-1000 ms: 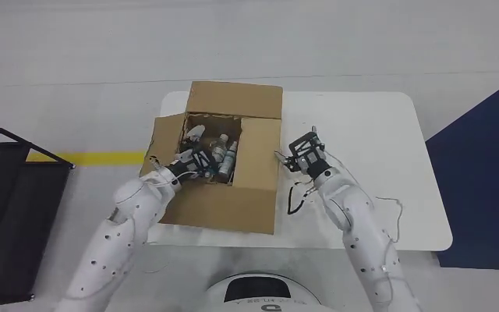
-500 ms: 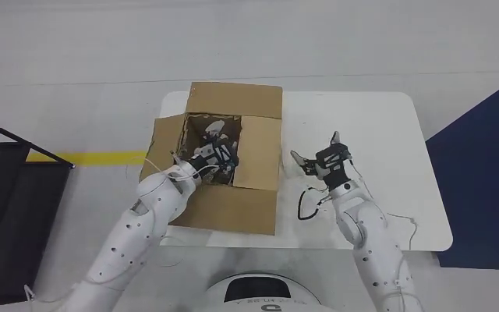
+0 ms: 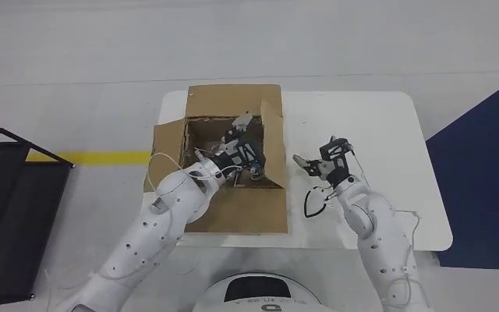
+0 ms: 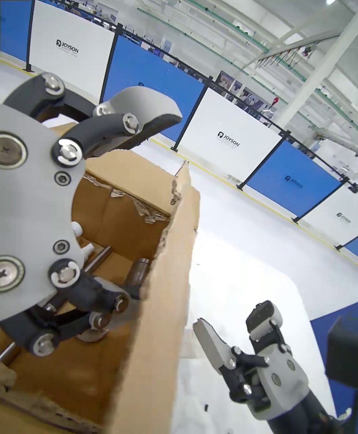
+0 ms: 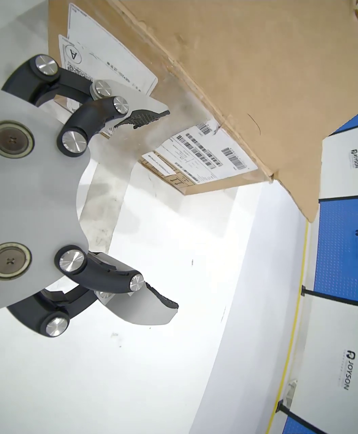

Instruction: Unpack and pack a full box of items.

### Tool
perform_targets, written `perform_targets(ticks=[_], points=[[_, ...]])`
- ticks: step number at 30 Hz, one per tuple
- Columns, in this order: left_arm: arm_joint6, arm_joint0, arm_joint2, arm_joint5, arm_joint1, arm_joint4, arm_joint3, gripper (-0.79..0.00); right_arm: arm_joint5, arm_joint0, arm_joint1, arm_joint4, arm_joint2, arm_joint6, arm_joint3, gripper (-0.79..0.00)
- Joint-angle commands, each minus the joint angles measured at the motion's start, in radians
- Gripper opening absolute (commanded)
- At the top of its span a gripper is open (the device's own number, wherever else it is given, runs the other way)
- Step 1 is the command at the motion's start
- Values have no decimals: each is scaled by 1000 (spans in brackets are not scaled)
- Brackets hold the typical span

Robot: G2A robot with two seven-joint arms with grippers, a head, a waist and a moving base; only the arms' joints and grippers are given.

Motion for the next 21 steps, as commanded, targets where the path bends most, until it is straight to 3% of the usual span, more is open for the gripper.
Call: perform_targets(ticks=[1,7,13,21], points=[[-8,-12,14,11,-7,-21,-3,0,15,-34,2,3,16,-27,-21,0],[-59,-77,78,-2,-30,-16,56,0,34,-140,7,50,67,-155,-74,0],[-70,-133,143,-18,-55,-20,153,0,120,-247,5,89,106,-261,-129,0],[-55,-161,158,10,-75,-44,179,0,244,-357,-4,158,137,-412,-184,0]])
